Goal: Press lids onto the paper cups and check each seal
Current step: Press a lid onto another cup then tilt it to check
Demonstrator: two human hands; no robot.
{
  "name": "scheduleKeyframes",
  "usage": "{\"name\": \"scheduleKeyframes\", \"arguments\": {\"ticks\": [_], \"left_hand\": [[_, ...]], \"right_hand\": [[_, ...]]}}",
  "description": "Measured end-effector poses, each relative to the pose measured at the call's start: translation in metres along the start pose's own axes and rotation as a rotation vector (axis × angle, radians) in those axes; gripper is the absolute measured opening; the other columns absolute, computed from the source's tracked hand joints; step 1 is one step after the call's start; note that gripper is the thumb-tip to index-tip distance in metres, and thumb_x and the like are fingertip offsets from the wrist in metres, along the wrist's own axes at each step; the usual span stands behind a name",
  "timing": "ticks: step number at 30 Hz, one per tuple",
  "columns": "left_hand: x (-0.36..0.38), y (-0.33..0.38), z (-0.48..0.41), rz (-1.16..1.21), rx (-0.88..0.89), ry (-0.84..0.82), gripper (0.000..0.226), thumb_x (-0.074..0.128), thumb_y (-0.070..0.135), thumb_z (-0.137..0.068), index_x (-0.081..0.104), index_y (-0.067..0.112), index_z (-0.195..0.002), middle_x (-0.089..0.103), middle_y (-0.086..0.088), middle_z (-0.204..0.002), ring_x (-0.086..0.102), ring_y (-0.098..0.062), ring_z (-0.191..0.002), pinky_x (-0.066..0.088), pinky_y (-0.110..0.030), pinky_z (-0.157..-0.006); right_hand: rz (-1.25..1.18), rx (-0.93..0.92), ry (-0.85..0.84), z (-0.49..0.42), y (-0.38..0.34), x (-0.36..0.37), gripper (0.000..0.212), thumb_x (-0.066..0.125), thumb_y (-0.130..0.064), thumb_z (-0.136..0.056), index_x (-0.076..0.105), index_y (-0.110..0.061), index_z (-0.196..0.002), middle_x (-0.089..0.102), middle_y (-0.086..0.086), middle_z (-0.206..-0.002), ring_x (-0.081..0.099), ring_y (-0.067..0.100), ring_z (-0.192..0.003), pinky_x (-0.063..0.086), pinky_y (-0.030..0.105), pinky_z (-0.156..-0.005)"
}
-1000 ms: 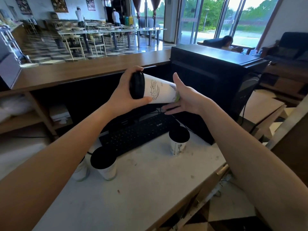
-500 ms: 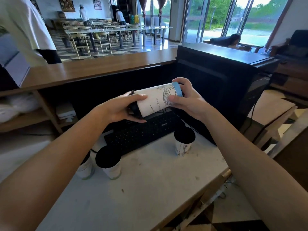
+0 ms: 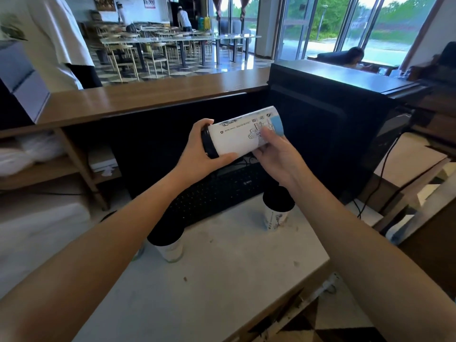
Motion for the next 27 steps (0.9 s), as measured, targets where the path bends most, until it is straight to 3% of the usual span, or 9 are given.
{"name": "scheduleKeyframes", "arguments": {"ticks": [2, 4, 6, 10, 15, 24, 27], "left_hand": [[0.003, -0.006, -0.006, -0.041, -0.037, 0.011, 0.088, 0.083, 0.034, -0.062, 0.034, 0.019, -0.133, 0.039, 0.005, -0.130, 0.043, -0.012, -0.120, 0.044, -0.026, -0.100], [0.009, -0.002, -0.017, -0.104, -0.017, -0.016, 0.098, 0.085, 0.033, -0.059, 0.030, 0.017, -0.139, 0.041, 0.001, -0.137, 0.042, -0.013, -0.124, 0.038, -0.025, -0.100], [0.019, 0.006, -0.031, -0.171, -0.010, -0.069, 0.096, 0.084, 0.028, -0.061, 0.031, 0.015, -0.140, 0.047, -0.002, -0.136, 0.047, -0.015, -0.121, 0.037, -0.020, -0.092], [0.030, 0.000, -0.054, -0.187, -0.128, -0.076, 0.085, 0.082, 0.026, -0.065, 0.037, 0.012, -0.136, 0.054, -0.005, -0.131, 0.051, -0.020, -0.120, 0.041, -0.026, -0.092], [0.046, -0.020, -0.061, -0.220, -0.258, -0.130, 0.084, 0.080, 0.026, -0.069, 0.035, 0.012, -0.137, 0.053, -0.006, -0.133, 0.049, -0.023, -0.122, 0.039, -0.028, -0.094], [0.058, -0.030, -0.061, -0.205, -0.318, -0.177, 0.089, 0.081, 0.024, -0.067, 0.032, 0.015, -0.141, 0.052, -0.006, -0.135, 0.049, -0.023, -0.124, 0.039, -0.032, -0.099], [0.059, -0.028, -0.052, -0.038, -0.387, -0.131, 0.092, 0.078, 0.027, -0.072, 0.024, 0.015, -0.145, 0.044, -0.006, -0.143, 0.045, -0.023, -0.128, 0.037, -0.035, -0.103]], "right_hand": [[0.205, -0.038, 0.067, -0.009, -0.017, 0.007, 0.044, 0.064, -0.004, -0.081, 0.047, -0.010, -0.121, 0.062, 0.008, -0.111, 0.061, 0.021, -0.105, 0.050, 0.036, -0.097], [0.536, -0.080, 0.089, -0.018, -0.032, 0.019, 0.052, 0.074, -0.006, -0.074, 0.049, -0.014, -0.120, 0.062, 0.006, -0.110, 0.061, 0.020, -0.104, 0.052, 0.034, -0.094], [0.822, -0.129, 0.087, -0.030, -0.042, 0.034, 0.061, 0.080, -0.011, -0.067, 0.051, -0.015, -0.120, 0.062, 0.003, -0.112, 0.061, 0.017, -0.104, 0.053, 0.031, -0.090], [1.100, -0.117, 0.112, -0.060, -0.049, 0.044, 0.069, 0.084, -0.022, -0.063, 0.051, -0.015, -0.124, 0.062, 0.003, -0.118, 0.060, 0.017, -0.105, 0.053, 0.033, -0.088], [1.205, 0.022, 0.085, -0.084, -0.037, 0.020, 0.075, 0.084, -0.024, -0.064, 0.046, -0.014, -0.129, 0.058, 0.006, -0.122, 0.057, 0.020, -0.110, 0.051, 0.033, -0.089], [1.115, 0.049, 0.132, -0.087, -0.025, -0.008, 0.075, 0.083, -0.023, -0.065, 0.045, -0.016, -0.130, 0.057, 0.005, -0.122, 0.057, 0.020, -0.110, 0.051, 0.038, -0.094], [1.075, 0.002, 0.180, -0.080, -0.032, -0.006, 0.073, 0.083, -0.022, -0.066, 0.046, -0.015, -0.129, 0.058, 0.003, -0.119, 0.057, 0.017, -0.107, 0.051, 0.030, -0.088]]}}
Point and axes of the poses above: each hand's wrist, its own z-axis away from the middle knuckle, its own x-axis out of the palm, y = z × x, the point moved 4 cm from there along -z, towards the middle knuckle
